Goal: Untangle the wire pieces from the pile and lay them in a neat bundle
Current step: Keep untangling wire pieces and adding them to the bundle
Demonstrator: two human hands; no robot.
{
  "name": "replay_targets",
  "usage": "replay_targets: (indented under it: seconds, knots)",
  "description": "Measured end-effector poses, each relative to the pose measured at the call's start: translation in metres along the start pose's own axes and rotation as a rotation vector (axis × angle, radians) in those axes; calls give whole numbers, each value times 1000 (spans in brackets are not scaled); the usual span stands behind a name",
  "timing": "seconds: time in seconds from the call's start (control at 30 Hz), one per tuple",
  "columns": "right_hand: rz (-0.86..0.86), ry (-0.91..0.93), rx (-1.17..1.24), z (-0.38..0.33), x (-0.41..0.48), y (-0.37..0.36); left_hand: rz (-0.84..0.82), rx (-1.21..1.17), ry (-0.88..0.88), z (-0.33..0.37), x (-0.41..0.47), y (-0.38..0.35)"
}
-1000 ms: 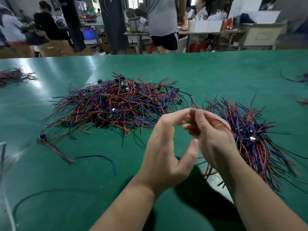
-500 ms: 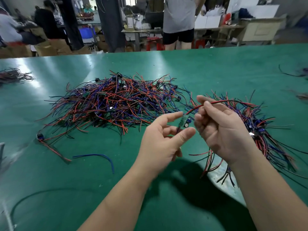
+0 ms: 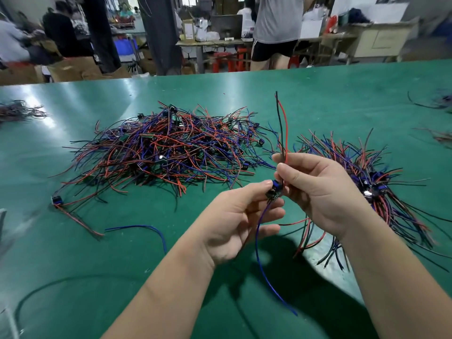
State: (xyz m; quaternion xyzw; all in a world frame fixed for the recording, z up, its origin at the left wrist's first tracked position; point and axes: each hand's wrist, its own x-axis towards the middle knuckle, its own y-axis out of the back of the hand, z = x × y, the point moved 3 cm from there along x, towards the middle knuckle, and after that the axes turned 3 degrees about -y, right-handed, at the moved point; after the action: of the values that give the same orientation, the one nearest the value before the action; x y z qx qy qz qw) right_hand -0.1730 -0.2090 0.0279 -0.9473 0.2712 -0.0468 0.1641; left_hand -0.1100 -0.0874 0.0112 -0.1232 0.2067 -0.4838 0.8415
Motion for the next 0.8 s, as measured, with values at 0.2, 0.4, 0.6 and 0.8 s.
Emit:
replay_targets:
  seconds: [0.2, 0.4, 0.6, 0.8]
  knots:
    - [100, 10, -236, 2, -2, 3, 93, 78, -76, -2, 5, 7]
    - [179, 20, -194, -8, -2, 11, 2, 226, -83, 3, 1, 10]
    - [408, 85, 20, -26, -3, 39, -164, 355, -12, -2, -2, 4]
    - [492, 115, 24, -25, -4, 42, -202, 455, 13, -5, -3, 7]
